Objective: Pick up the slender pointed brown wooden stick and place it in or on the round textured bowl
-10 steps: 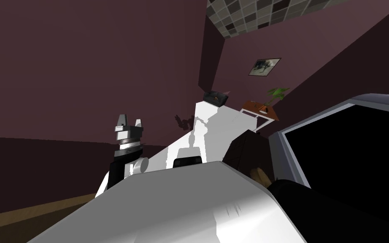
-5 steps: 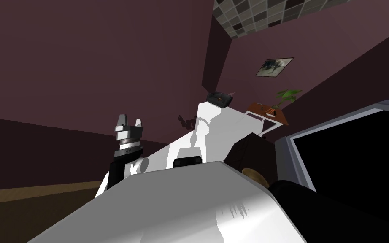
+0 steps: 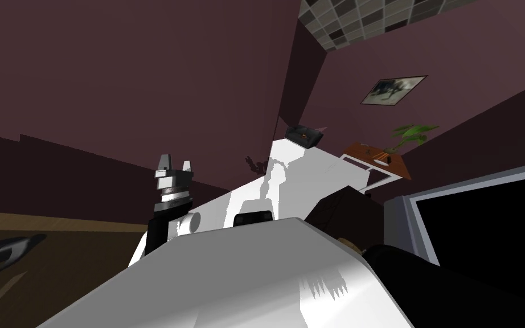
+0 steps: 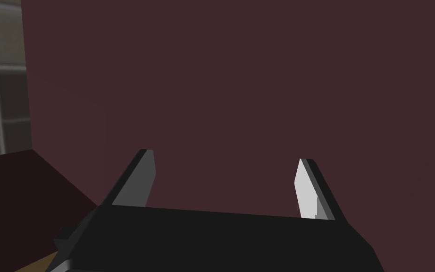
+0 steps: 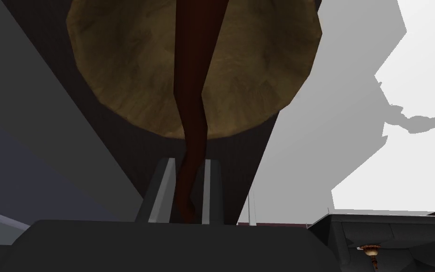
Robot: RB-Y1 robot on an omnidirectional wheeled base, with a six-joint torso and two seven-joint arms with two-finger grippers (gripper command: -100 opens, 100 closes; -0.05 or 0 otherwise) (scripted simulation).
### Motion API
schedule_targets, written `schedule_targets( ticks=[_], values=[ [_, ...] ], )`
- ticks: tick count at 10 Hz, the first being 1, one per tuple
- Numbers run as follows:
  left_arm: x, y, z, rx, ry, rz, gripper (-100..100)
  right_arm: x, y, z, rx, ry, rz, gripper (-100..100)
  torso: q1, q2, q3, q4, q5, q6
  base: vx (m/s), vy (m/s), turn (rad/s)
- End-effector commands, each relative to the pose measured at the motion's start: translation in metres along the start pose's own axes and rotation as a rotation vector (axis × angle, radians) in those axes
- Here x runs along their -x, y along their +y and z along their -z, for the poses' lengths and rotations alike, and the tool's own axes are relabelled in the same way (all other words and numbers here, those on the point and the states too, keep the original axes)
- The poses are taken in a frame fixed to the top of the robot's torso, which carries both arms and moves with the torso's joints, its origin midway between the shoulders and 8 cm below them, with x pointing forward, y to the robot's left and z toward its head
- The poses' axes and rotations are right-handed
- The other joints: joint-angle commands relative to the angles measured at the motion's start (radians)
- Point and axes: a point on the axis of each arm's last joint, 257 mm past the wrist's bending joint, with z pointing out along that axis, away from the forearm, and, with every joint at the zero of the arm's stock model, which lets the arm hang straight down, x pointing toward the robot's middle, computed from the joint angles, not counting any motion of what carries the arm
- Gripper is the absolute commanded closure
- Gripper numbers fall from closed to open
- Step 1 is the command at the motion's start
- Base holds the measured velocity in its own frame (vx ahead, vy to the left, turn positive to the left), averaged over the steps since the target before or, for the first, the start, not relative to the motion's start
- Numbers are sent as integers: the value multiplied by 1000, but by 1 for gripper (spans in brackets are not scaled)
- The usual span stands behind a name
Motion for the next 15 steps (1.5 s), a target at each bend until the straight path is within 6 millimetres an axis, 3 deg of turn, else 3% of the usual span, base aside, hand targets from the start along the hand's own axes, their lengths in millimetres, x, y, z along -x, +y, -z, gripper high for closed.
schedule_targets(
  ticks=[1,5,6,7,15],
  values=[
    [0,0,0,0,0,0,0,0,0,0,0,0,0,-100,0,0,0,0,0,0,-3,-10,-3],
    [0,0,0,0,0,0,0,0,0,0,0,0,0,-100,4,-2,-1,0,1,0,0,0,0],
    [0,0,0,0,0,0,0,0,0,0,0,0,0,0,4,-2,-1,0,1,0,0,0,0],
    [0,0,0,0,0,0,0,18,6,9,4,-13,9,-100,4,-2,-1,0,1,0,-10,15,-87],
    [0,0,0,0,0,0,0,57,32,35,19,-23,48,-100,6,-1,-1,0,2,0,-14,21,-45]
  ],
)
